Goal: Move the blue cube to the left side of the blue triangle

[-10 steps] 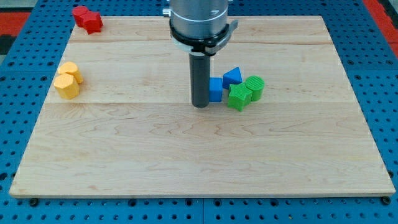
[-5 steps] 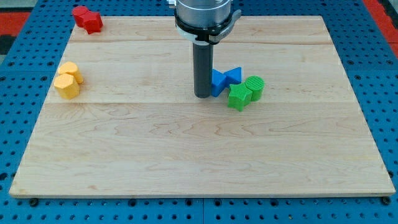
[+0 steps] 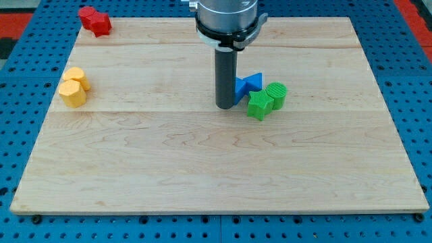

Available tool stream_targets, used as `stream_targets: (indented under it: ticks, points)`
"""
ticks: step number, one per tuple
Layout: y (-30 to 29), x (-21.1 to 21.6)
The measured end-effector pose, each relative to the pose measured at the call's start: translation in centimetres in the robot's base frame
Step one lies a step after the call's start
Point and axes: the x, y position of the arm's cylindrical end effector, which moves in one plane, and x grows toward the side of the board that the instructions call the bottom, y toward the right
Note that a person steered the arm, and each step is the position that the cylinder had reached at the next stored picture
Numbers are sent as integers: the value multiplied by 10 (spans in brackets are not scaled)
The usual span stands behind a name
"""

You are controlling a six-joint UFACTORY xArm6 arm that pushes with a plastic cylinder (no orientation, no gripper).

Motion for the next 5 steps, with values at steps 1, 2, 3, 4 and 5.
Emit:
stream_targets:
  ticks: [1, 2, 3, 4, 5]
  points:
    - [7, 0]
    - [17, 0]
    - [19, 0]
    - [-11, 1]
    - [-79, 3]
